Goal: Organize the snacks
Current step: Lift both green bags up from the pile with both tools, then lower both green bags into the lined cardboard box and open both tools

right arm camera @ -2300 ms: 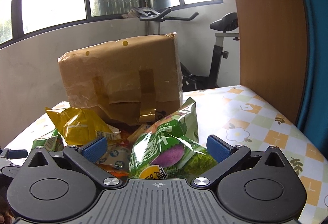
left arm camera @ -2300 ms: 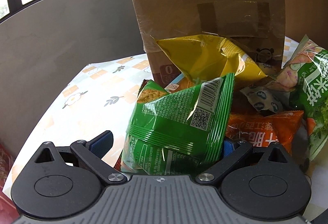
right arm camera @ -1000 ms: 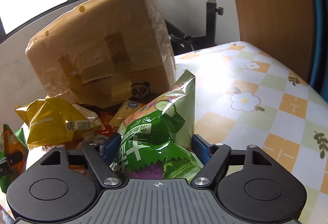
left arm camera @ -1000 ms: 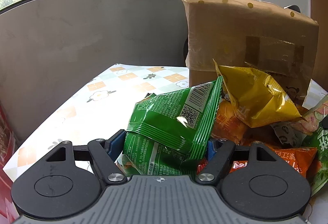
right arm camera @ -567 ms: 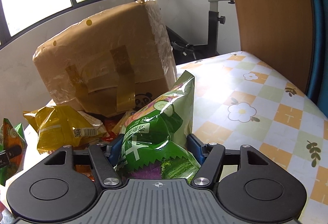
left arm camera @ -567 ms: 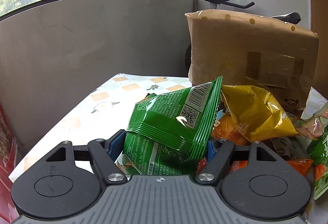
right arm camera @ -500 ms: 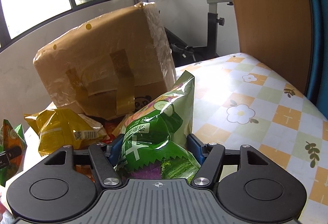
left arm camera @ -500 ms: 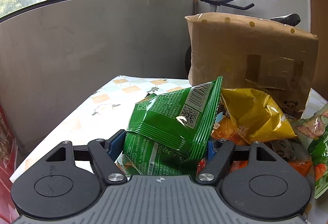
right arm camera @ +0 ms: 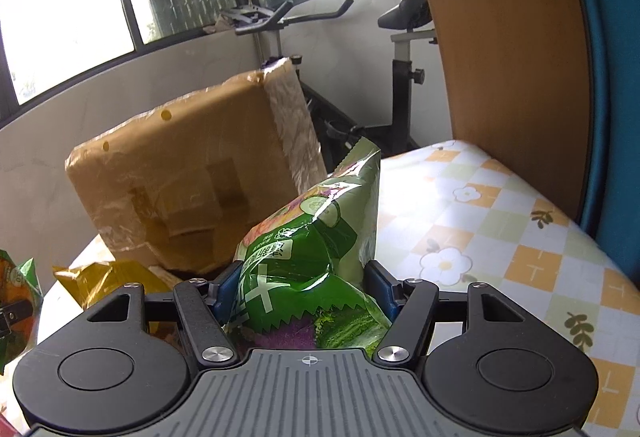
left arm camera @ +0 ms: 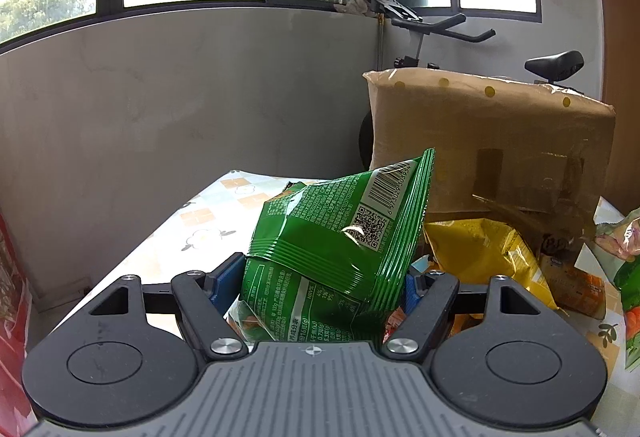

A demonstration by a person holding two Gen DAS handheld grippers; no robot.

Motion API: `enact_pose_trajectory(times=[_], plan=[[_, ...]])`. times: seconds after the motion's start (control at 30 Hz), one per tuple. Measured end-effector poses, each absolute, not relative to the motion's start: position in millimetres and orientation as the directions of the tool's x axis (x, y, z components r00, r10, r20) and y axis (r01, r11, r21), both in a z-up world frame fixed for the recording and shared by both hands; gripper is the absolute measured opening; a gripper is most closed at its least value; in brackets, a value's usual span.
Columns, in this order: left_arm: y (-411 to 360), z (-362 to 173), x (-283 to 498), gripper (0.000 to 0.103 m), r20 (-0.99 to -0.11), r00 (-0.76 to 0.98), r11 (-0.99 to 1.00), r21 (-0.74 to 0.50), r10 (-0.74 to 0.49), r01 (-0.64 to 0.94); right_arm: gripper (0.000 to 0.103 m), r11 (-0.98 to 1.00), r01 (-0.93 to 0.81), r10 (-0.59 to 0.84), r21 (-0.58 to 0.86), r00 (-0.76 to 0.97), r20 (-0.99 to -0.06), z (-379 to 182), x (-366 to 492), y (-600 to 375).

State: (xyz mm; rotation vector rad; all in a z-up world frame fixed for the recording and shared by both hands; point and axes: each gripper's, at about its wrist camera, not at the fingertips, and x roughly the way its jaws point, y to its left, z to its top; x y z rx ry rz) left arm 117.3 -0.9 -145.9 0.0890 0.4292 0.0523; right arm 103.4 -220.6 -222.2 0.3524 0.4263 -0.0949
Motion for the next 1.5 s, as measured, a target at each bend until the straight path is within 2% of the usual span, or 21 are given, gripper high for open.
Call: enact_pose_trajectory(times=[0.37,0.77,0.97,1.27,1.5], plan=[[7.5,-126.0,103.0,0.077,-0.348,0.936,0.996,0.085,0.056,-0.027,0.061,0.943,0.145,-0.044,0.3,0.946,-0.32,-189.9,99.8,-234.1],[10.1,-113.5,92.3,0.077,-0.315,0.949,0.996,0.078,-0.023,0.05,0.061,0.945,0.104,-0.021,0.309,0.965,-0.26,-170.3,98.4,-239.2],[14.4,-101.8,91.6,0.077,-0.294,0.954,0.996,0.045,-0.064,0.081,0.061,0.949,0.07,-0.01,0.306,0.981,-0.194,-147.8,97.0,-242.4],[5.7,-77.8,115.1,0.077,-0.238,0.965,0.993,0.001,-0.114,0.117,0.061,0.961,0.016,0.005,0.276,0.997,-0.078,-105.3,112.4,-244.2],[-13.9,-65.5,148.5,0.077,-0.229,0.96,0.987,-0.027,-0.162,0.16,0.061,0.968,-0.019,0.038,0.248,0.997,-0.071,-85.6,142.3,-235.4]])
